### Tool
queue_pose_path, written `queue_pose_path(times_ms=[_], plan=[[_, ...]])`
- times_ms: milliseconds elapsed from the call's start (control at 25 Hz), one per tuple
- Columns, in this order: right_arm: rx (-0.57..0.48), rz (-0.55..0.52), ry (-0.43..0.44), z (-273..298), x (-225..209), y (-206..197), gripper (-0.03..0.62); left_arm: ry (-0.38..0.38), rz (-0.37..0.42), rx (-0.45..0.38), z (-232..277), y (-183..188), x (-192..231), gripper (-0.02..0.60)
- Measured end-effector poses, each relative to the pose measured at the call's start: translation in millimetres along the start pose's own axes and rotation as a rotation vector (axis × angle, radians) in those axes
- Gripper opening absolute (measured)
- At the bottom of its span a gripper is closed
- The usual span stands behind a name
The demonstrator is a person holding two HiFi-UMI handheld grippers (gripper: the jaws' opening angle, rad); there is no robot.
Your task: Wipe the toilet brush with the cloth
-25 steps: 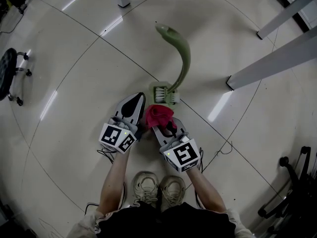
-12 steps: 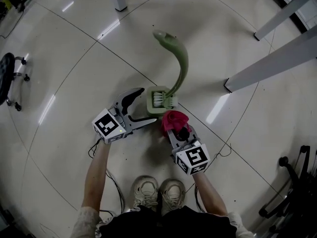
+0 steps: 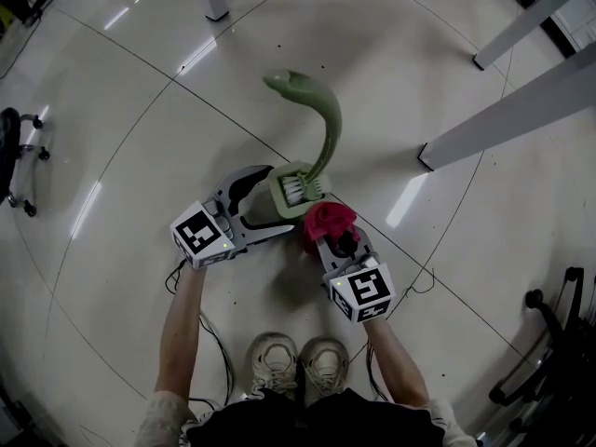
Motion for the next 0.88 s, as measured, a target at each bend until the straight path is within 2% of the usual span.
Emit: queue_pose_path(times_ms=[200, 320, 440, 520, 600, 760, 880], plan=[[0.005, -0.035, -0.091, -2, -34, 10, 0.031, -0.021, -0.067, -0.032, -12, -4, -28, 0.425], [0.002, -0.052, -0.135, -3, -52, 15, 0.031, -0.038, -0.125, -0.080, -10, -10, -50, 0.425], [-0.007, -0.053, -0.152, -8, -54, 17, 0.032, 0.011, -0.136, -0.122, -10, -9, -53, 0.425], [-0.010, -0.040, -0.152, -16, -46, 16, 0.031, 0.051, -0.124, -0.149, -10, -3, -39, 0.425], [-0.011, -0.012, -0.139, -26, -30, 11, 0.031, 0.055, -0.104, -0.159, -5, 6, -20, 0.425], [-0.015, 0.071, -0.072, -32, 4, -3, 0.032, -0.007, -0.065, -0.114, 19, 15, 5, 0.425], [-0.010, 0.064, -0.045, -23, 9, -3, 0.031, -0.059, -0.060, -0.076, 30, 11, -2, 0.425]])
Point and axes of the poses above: the fingertips, and each gripper's own axes: z forward along the fingers, x to its left, y out of its top, the point moved 9 cm from there along -z, backward along the fingers, and after that the axes turned 9 degrees about y, right-handed, at the moved point
